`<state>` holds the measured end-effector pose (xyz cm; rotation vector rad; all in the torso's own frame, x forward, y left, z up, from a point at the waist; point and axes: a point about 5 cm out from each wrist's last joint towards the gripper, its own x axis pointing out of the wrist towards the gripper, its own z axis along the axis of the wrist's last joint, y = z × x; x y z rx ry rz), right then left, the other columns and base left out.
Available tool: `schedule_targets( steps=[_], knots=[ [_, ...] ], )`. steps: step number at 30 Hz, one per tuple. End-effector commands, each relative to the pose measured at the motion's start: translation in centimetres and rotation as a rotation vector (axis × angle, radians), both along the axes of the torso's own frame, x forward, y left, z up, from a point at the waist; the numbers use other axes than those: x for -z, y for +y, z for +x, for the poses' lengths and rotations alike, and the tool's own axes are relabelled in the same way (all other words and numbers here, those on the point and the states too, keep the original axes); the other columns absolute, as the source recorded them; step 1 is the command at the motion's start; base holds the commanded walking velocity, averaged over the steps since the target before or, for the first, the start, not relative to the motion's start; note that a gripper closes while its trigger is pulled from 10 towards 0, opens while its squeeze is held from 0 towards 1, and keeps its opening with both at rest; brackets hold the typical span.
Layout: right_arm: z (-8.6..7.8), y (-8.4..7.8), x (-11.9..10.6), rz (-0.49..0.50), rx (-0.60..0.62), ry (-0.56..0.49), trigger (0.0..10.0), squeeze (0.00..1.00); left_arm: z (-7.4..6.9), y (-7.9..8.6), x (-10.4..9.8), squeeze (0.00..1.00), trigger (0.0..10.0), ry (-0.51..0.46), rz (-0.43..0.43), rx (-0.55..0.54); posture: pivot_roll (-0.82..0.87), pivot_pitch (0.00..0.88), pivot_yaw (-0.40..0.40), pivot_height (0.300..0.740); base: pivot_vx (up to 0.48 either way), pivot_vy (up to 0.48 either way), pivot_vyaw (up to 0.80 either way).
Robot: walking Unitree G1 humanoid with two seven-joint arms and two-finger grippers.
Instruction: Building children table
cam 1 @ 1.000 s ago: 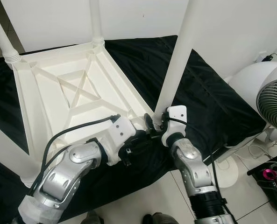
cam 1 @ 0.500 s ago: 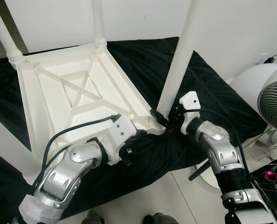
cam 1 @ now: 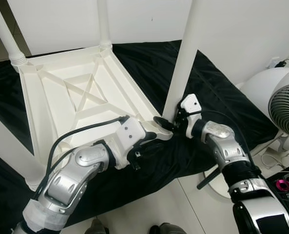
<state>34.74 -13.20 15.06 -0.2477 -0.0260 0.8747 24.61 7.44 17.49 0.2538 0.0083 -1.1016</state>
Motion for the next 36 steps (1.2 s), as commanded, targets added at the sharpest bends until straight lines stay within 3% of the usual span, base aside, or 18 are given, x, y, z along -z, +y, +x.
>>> schedule_targets(
  steps=[1,8,9,15,20,21,28,31,33,36],
  knots=[
    [0.0,0.3,0.4,-0.02,-0.022,0.013,0.0,0.0,0.1,0.1,0.1,0.0,10.0,0.002,0.009,0.003,-0.03,0.022,-0.026,0.74,0.0,0.0,0.0],
    [-0.4,0.0,1.0,0.012,-0.001,0.032,0.0,0.0,0.0,0.0,0.1,0.0,10.0,0.005,0.01,0.013,-0.04,0.032,-0.022,0.74,0.0,0.0,0.0],
    [-0.4,-0.2,1.0,0.022,0.025,0.025,10.0,0.0,0.0,0.0,0.1,0.0,10.0,0.006,0.01,0.014,-0.04,0.032,-0.022,0.74,0.0,0.0,0.0],
    [0.0,-0.1,0.9,0.07,0.139,0.014,10.0,0.0,0.1,0.0,0.1,0.0,10.0,0.008,0.008,0.012,-0.05,0.038,-0.015,0.74,0.0,0.0,0.0],
    [0.1,1.0,0.3,0.176,0.363,0.021,10.0,0.0,0.2,-0.2,0.1,0.0,10.0,0.01,0.001,0.019,-0.07,0.048,-0.014,0.74,0.0,0.0,0.0],
    [0.1,1.0,0.3,0.176,0.363,0.021,10.0,0.0,0.2,-0.2,0.1,0.0,10.0,0.01,0.001,0.019,-0.07,0.048,-0.014,0.74,0.0,0.0,0.0],
    [-0.7,2.7,0.2,0.26,0.578,0.056,10.0,0.0,0.2,-0.1,0.1,0.0,10.0,0.016,0.001,0.019,-0.08,0.057,-0.016,0.74,0.0,0.0,0.0],
    [-1.4,3.6,0.4,0.307,0.731,0.062,10.0,0.0,0.2,-0.1,0.2,0.0,10.0,0.019,0.001,0.017,-0.08,0.061,-0.017,0.74,0.0,0.0,0.0],
    [-1.8,4.2,0.2,0.323,0.777,0.053,10.0,0.0,0.2,-0.1,0.2,0.0,10.0,0.019,0.002,0.015,-0.07,0.063,-0.02,0.74,0.0,0.0,0.0],
    [-2.3,5.6,-0.6,0.328,0.734,0.022,10.0,0.0,0.3,0.0,0.2,0.0,10.0,0.021,0.0,0.013,-0.08,0.064,-0.018,0.74,0.0,0.0,0.0]
  ],
)
